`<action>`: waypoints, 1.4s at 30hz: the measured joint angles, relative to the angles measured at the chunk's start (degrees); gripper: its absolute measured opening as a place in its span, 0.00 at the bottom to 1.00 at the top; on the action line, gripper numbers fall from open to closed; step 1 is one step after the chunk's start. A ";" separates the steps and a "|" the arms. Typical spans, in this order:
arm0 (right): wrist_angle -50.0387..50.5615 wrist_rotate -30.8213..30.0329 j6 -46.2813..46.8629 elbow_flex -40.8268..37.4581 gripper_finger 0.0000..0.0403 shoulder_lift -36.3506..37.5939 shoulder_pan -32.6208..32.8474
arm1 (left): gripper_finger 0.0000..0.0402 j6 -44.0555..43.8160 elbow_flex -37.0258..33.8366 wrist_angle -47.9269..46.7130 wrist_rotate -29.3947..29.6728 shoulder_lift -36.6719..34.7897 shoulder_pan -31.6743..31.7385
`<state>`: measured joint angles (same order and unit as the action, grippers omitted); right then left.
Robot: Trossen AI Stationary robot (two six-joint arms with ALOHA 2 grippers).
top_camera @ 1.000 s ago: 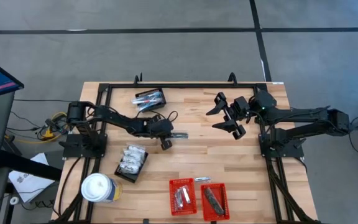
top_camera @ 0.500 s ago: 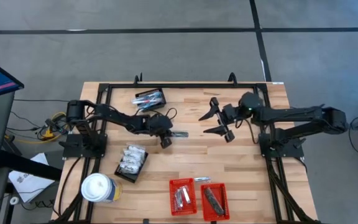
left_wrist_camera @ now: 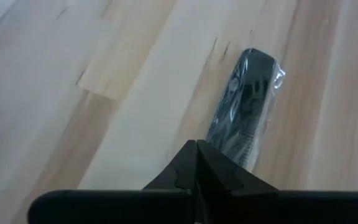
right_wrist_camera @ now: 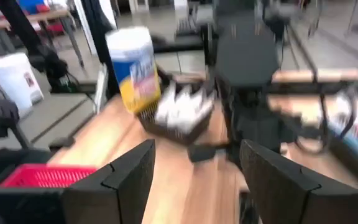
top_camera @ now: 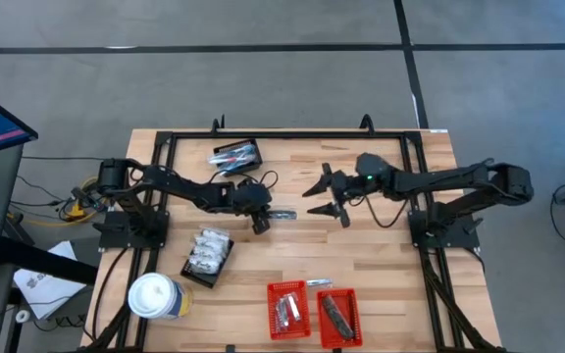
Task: Pick & Place Travel size toiletries
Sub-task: Put the black hair brush into the right red bin
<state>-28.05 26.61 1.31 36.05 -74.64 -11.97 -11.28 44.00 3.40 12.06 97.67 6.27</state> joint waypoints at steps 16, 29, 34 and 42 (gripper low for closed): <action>8.64 -5.23 -7.30 5.76 0.57 -13.11 3.64 | 0.00 -1.84 0.25 1.22 -5.62 5.83 2.25; 24.61 -27.14 -13.56 15.44 0.57 -23.46 10.51 | 0.00 -5.69 0.19 0.37 -13.73 6.00 5.16; 30.03 -33.34 -13.93 19.69 0.57 -27.47 12.19 | 0.00 -6.61 0.21 -0.12 -15.63 6.00 5.61; 37.04 -40.60 -14.37 26.17 0.57 -34.33 12.76 | 0.00 -8.07 0.21 -0.51 -19.72 6.05 6.18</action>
<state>8.99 -13.99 -13.06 62.22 -108.98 0.80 -19.35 44.21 2.90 -7.66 103.72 12.45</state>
